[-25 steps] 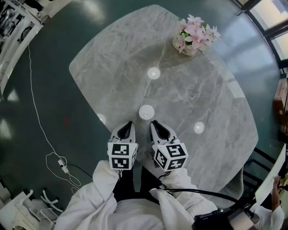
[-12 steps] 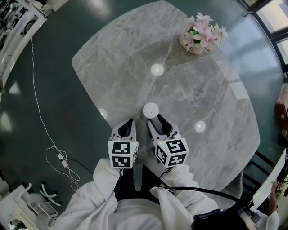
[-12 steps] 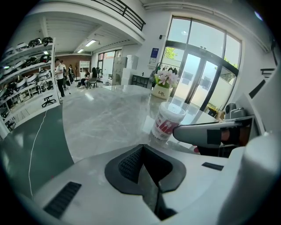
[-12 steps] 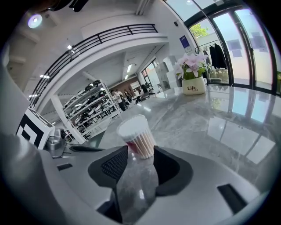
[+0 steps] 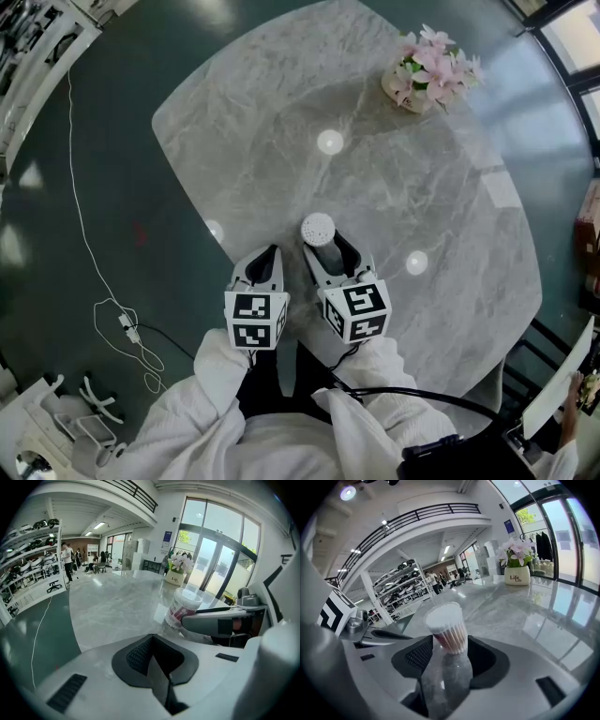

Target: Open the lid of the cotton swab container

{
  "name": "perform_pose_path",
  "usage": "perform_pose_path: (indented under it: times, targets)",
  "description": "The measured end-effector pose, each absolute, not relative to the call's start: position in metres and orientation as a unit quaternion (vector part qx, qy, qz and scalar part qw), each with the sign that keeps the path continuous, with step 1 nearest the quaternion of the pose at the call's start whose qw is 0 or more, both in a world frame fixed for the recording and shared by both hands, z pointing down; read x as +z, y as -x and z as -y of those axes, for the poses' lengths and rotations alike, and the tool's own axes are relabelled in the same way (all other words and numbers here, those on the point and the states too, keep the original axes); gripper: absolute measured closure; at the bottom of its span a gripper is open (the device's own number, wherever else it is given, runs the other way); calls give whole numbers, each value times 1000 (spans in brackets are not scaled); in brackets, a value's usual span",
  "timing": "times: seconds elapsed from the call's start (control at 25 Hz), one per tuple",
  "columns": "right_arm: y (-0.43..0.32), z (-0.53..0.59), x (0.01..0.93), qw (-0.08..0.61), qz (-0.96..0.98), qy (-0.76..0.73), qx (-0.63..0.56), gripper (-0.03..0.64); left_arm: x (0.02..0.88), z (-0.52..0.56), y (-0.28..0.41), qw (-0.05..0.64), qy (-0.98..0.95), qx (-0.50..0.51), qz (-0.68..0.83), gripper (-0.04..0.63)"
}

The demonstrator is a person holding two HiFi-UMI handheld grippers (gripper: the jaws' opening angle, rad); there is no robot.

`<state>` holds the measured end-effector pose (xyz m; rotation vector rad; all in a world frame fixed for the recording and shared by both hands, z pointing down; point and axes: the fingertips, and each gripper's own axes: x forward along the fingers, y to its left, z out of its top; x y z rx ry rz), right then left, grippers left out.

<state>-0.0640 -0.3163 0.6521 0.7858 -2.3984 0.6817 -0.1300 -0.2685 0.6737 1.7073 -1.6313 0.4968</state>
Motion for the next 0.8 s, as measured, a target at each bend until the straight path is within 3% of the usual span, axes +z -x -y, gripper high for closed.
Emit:
perform_pose_path:
  times: [0.8]
  targets:
    - [76,325,658,288,886,-290,218,326,672,270,138,359,-662,186,631,600]
